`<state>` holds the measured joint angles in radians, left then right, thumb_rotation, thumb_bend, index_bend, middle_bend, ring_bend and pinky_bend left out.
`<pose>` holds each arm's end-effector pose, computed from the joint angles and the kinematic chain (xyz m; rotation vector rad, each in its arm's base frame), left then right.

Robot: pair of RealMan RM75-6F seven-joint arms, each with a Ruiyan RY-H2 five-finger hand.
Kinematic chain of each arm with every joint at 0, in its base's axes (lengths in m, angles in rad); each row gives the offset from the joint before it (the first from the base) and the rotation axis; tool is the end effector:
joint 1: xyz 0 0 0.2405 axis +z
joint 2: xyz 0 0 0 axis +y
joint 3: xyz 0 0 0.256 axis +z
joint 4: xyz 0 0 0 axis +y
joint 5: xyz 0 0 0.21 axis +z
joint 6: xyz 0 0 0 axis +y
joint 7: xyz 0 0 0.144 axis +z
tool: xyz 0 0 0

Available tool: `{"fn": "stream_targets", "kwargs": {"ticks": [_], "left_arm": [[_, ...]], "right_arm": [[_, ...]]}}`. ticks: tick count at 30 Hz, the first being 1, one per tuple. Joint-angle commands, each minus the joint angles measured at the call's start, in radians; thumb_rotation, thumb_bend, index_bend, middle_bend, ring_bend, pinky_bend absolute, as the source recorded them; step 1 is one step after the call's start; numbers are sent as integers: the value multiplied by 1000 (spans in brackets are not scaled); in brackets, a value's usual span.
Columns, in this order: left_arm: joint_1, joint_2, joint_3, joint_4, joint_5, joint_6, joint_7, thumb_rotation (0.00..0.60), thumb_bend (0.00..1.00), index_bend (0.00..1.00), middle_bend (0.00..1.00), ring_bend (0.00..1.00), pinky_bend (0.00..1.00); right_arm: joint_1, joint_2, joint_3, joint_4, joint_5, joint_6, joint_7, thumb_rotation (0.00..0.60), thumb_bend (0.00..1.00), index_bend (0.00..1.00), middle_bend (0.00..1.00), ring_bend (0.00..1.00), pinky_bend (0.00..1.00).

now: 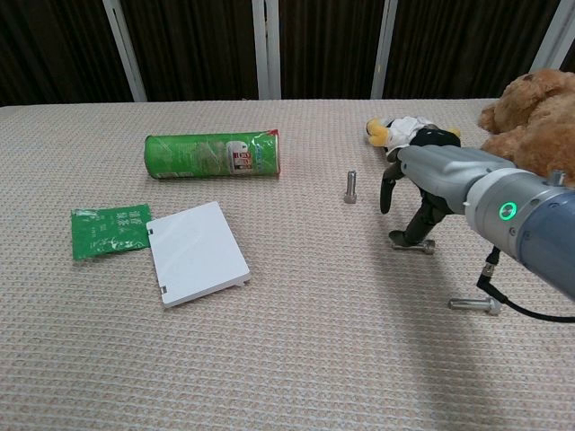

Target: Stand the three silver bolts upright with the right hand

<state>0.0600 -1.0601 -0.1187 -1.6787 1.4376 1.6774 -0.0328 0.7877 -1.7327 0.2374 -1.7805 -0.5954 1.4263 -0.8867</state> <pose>-0.3175 0.1453 0.2098 -1.1027 -0.8289 -0.9480 -0.1029 -0.2969 -0.0331 1.5958 -1.0855 0.6958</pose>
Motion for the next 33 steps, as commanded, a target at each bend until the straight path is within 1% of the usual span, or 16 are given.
{"fn": "stream_targets", "kwargs": {"ticks": [1,5,9,18,33], "left_arm": [[0,0,1,1,2,1,-1,600,123,182,46,0,170],[0,-2,1,2,6,4,1,600,123,183,46,0,170],[0,-2,1,1,6,3,3,600,123,184,46,0,170],[1,-2,0,1,3,5,0,600,123,183,46,0,170],[0,-2,-1,1,1,4,4,600,123,185,46,0,170]], "right_arm": [[5,-12,8,13,20,14,-27,600,344,446,4,0,54],[11,-28,11,22,38,35,-70,600,345,455,4,0,55],[12,-41,18,29,50,36,-80,600,344,481,4,0,55],[4,-69,26,64,37,18,-54,600,344,491,4,0,57],[6,-86,53,125,80,-33,-55,600,345,471,4,0,54]]}}
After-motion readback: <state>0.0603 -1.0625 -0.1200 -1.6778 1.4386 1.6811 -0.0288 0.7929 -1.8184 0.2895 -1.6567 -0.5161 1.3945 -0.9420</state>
